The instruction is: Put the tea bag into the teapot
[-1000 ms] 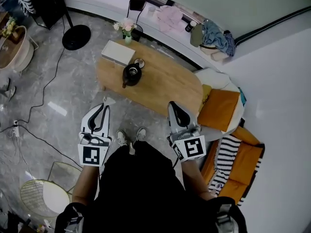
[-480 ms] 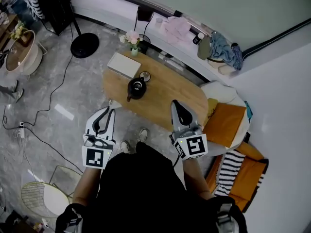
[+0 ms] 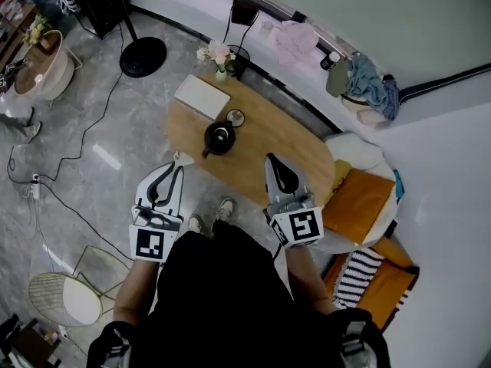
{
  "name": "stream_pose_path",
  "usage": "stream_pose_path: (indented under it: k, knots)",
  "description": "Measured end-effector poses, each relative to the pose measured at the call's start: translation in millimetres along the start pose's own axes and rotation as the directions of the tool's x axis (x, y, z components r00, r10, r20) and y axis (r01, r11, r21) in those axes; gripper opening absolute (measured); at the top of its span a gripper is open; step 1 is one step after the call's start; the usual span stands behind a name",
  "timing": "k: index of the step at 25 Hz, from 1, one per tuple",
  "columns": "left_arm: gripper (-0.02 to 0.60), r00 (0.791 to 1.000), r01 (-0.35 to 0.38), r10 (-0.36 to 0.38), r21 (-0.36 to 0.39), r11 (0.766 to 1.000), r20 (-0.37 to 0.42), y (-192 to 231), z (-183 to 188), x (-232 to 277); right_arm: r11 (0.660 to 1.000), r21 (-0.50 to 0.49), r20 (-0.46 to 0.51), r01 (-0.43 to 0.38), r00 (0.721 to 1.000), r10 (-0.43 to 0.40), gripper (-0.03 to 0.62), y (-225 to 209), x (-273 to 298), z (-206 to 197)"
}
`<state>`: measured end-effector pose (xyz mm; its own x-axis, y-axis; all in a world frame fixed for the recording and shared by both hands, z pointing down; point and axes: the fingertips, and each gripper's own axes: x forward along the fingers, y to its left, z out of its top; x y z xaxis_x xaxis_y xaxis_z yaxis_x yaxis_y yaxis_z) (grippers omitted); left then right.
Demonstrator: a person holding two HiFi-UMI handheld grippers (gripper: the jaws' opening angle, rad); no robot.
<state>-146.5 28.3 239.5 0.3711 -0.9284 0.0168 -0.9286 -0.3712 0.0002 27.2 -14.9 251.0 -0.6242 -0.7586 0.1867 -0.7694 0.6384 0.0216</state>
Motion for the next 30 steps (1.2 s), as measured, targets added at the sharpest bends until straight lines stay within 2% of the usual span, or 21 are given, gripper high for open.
stream_pose_path:
  k: [7,14,25,30]
  knots:
    - [0.029,0.998,-0.016,0.015,-0.01,1.0,-0.068,5.6,-27.1,16.0,0.998,0.014,-0.052,-0.058,0.997,0.058,0.005,2.2,20.6,-29.7]
    - [0.029,0.992,-0.023,0.024,0.008,1.0,-0.126,8.3,-54.5,39.4,0.993,0.068,-0.103,-0.101,0.989,0.108,0.005,0.7,39.4,-71.3]
    - [0.029,0.973,-0.014,0.008,-0.024,1.0,-0.23,9.3,-126.3,73.2,0.99,0.103,-0.133,-0.1,0.985,0.113,0.005,-24.8,72.2,-132.9]
    - [0.029,0.964,0.008,-0.008,-0.002,1.0,-0.267,10.6,-153.2,85.3,0.987,0.126,-0.15,-0.1,0.982,0.119,0.005,-30.9,83.5,-167.5]
